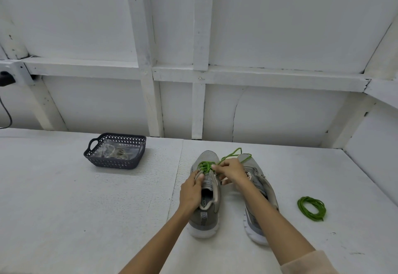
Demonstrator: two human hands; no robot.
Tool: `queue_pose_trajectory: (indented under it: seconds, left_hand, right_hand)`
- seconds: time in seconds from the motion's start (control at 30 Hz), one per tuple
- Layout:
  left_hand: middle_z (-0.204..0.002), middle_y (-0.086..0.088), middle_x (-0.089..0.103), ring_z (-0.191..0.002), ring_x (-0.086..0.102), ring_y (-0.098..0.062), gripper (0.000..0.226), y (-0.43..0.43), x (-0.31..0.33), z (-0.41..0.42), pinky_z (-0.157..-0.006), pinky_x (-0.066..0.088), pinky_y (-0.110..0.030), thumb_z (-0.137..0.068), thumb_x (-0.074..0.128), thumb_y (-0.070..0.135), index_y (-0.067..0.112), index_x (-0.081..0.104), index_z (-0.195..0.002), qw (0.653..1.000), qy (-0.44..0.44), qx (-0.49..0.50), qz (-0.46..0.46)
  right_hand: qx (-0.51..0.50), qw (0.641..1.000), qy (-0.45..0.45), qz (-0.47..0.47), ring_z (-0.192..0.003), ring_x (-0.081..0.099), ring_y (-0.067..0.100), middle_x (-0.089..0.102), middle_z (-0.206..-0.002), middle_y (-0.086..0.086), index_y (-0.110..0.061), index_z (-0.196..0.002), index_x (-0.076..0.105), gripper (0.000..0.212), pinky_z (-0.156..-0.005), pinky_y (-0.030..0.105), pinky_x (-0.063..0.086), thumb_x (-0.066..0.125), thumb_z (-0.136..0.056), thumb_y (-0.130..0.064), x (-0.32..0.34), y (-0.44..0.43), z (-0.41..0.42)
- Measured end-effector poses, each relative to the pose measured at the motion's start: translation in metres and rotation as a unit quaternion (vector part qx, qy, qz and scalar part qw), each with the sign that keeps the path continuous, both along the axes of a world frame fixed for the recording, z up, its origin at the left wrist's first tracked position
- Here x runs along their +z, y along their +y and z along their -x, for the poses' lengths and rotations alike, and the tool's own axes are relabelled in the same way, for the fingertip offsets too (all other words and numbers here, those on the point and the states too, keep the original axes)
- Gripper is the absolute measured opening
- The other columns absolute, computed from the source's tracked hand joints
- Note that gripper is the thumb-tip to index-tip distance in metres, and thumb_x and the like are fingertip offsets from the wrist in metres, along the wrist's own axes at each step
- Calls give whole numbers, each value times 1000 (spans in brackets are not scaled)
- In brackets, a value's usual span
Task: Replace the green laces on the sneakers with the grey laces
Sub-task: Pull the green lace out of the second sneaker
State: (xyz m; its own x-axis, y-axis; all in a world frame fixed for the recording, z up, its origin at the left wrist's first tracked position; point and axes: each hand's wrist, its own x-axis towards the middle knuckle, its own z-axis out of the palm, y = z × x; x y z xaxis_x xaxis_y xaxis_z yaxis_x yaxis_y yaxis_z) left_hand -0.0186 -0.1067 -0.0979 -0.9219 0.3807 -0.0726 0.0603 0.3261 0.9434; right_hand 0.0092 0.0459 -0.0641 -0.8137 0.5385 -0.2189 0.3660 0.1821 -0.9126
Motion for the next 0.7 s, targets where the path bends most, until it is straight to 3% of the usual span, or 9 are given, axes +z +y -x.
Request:
queue_pose_trajectory:
  seconds: [0.1,0.2,0.33,0.5,0.7]
  left_hand:
    - [-136,-4,57,-124,51,-22,39,0,0,0,-108,37,-36,-100,46,33,15,55,-134,1000,-4,1,-4]
    - [-137,-4,56,-125,51,-22,40,0,1,0,-109,36,-37,-101,46,34,16,54,-135,1000,-4,1,-2]
    - [-133,-5,59,-121,54,-23,38,0,1,-1,-105,40,-38,-101,45,34,17,55,-133,1000,0,1,2]
    - [-138,-5,55,-126,50,-23,41,1,2,-2,-108,37,-35,-101,45,34,16,52,-137,1000,-5,4,0]
    - [-134,-6,58,-121,53,-23,40,0,2,-1,-106,40,-38,-101,45,34,16,54,-135,1000,0,4,1]
  right_hand:
    - [-53,998,26,-18,-53,55,19,63,-67,11,-3,-75,61,20,-44,27,48,66,-91,-14,-2,1,2]
    - [-125,990,62,8,-50,55,22,63,-69,12,-5,-73,57,27,-51,35,52,60,-95,-19,-3,0,5]
    - [-12,1000,4,21,-53,54,22,59,-67,14,-5,-73,57,24,-41,25,47,69,-89,-19,-1,-5,2]
    - [-122,990,57,-27,-47,56,20,63,-63,10,-6,-71,51,27,-48,35,52,61,-95,-16,-5,-7,7]
    - [-8,1000,11,13,-52,53,15,62,-70,11,-9,-74,66,19,-44,26,48,74,-85,-22,-2,-9,2]
